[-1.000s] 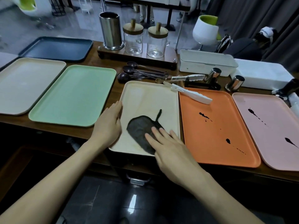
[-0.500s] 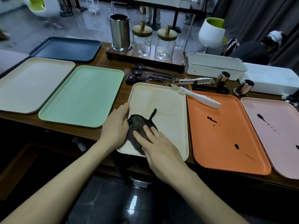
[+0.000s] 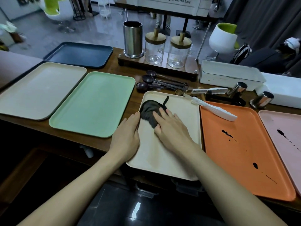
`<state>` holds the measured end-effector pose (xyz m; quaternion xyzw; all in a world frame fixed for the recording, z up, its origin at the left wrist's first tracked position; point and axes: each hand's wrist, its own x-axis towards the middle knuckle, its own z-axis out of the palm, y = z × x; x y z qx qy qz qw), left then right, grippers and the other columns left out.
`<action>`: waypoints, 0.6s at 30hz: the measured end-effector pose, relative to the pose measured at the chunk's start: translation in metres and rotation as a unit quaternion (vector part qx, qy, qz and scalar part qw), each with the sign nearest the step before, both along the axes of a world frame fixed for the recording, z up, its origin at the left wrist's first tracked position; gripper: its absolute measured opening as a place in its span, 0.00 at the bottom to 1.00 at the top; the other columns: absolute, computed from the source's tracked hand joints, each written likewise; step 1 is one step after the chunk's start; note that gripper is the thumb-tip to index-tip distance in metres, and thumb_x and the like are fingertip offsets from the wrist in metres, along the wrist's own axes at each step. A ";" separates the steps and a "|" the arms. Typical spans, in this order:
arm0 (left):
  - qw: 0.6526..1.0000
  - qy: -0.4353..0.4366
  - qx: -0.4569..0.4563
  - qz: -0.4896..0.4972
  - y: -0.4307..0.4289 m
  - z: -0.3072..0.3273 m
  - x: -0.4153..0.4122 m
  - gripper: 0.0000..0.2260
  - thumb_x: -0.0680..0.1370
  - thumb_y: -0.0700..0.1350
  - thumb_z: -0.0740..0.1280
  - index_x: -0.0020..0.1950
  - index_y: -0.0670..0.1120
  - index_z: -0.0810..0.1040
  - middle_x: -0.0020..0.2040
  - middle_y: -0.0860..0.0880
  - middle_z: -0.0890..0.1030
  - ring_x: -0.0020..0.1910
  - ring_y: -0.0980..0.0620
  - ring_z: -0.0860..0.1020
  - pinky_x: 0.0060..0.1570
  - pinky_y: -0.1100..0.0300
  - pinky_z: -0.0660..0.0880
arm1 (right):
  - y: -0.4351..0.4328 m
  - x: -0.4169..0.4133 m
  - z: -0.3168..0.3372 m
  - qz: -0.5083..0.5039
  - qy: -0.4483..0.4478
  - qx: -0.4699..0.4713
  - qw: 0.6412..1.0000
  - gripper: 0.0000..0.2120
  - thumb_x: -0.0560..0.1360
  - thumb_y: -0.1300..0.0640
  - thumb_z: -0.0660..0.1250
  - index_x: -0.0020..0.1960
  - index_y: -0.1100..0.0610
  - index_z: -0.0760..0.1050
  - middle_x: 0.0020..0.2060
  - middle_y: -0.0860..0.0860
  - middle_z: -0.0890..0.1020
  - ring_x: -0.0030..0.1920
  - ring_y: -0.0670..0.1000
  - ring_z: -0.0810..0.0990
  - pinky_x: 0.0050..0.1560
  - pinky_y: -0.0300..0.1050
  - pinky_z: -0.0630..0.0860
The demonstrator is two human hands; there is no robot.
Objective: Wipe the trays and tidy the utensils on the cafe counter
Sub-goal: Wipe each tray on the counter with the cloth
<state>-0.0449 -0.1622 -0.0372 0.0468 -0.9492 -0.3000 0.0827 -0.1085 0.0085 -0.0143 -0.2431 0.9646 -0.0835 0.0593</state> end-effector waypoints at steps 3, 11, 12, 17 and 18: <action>1.000 0.000 -0.005 -0.005 0.000 0.000 0.000 0.27 0.82 0.35 0.56 0.81 0.47 0.62 0.80 0.49 0.66 0.79 0.50 0.62 0.74 0.66 0.47 | 0.011 -0.024 0.004 0.004 -0.013 -0.009 1.000 0.27 0.83 0.52 0.51 0.82 0.49 0.54 0.81 0.51 0.55 0.80 0.53 0.52 0.78 0.52 0.52; 1.000 0.002 -0.015 -0.003 -0.001 0.000 -0.001 0.27 0.81 0.35 0.56 0.81 0.46 0.63 0.79 0.49 0.66 0.79 0.51 0.62 0.74 0.66 0.47 | 0.077 -0.080 0.017 0.002 -0.028 0.013 1.000 0.26 0.82 0.51 0.55 0.80 0.43 0.59 0.81 0.46 0.58 0.80 0.52 0.56 0.77 0.55 0.59; 1.000 0.001 -0.016 -0.004 0.000 0.000 -0.001 0.27 0.81 0.35 0.56 0.81 0.47 0.63 0.80 0.49 0.66 0.79 0.51 0.62 0.74 0.67 0.47 | 0.077 -0.080 0.017 0.004 -0.027 0.014 1.000 0.26 0.82 0.51 0.55 0.80 0.43 0.59 0.81 0.46 0.58 0.80 0.52 0.56 0.77 0.55 0.59; 1.000 0.002 -0.021 -0.004 0.000 0.002 -0.001 0.27 0.81 0.38 0.55 0.81 0.48 0.63 0.80 0.50 0.65 0.79 0.51 0.61 0.73 0.70 0.46 | 0.047 -0.068 0.007 0.008 0.006 0.009 1.000 0.26 0.82 0.50 0.52 0.81 0.46 0.58 0.81 0.48 0.57 0.79 0.53 0.56 0.75 0.54 0.61; 1.000 0.001 -0.023 -0.004 0.000 0.003 -0.001 0.27 0.81 0.37 0.55 0.81 0.48 0.63 0.80 0.51 0.64 0.80 0.51 0.61 0.72 0.71 0.44 | 0.035 -0.069 0.007 0.012 0.006 0.001 1.000 0.26 0.82 0.50 0.51 0.80 0.46 0.58 0.81 0.48 0.58 0.79 0.53 0.57 0.74 0.53 0.62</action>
